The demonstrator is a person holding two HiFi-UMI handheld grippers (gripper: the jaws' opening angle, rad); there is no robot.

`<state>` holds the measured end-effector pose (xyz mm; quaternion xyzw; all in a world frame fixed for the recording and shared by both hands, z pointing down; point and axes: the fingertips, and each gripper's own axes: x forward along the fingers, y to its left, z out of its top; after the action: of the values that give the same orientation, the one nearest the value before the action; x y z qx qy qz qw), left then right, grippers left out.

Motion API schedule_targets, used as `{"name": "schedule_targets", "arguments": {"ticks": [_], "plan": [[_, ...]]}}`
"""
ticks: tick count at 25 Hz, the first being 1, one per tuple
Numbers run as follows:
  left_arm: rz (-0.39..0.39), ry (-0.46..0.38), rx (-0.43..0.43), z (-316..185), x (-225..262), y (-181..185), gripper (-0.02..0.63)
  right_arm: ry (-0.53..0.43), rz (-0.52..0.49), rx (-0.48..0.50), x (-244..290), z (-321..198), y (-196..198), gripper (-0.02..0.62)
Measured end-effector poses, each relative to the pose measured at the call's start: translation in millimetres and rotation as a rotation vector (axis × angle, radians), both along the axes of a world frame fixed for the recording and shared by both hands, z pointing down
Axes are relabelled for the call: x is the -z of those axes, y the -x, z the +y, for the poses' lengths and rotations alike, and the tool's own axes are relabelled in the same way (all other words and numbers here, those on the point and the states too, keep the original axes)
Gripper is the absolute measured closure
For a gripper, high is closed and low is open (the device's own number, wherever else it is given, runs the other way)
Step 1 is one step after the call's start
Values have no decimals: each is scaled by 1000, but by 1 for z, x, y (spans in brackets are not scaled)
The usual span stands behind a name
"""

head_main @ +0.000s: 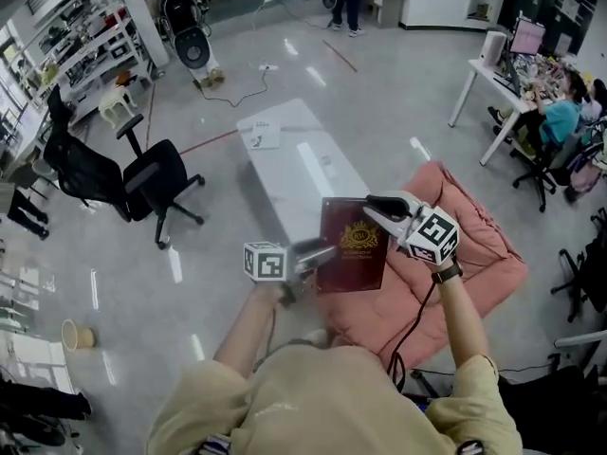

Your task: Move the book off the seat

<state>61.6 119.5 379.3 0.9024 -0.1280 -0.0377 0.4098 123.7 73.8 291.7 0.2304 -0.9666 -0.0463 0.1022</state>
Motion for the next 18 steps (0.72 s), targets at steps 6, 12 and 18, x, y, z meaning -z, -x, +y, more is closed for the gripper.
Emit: {"name": "schedule_targets", "arguments": {"ticks": [6, 12, 18], "plan": [[17, 19, 192, 12, -3, 34, 397, 98, -254, 7, 3, -9, -5, 400], [42, 29, 333, 31, -9, 97, 397, 445, -454, 97, -28, -13, 36, 49], [158, 42, 401, 40, -7, 180, 397, 757, -428, 268, -86, 12, 127, 15]]}}
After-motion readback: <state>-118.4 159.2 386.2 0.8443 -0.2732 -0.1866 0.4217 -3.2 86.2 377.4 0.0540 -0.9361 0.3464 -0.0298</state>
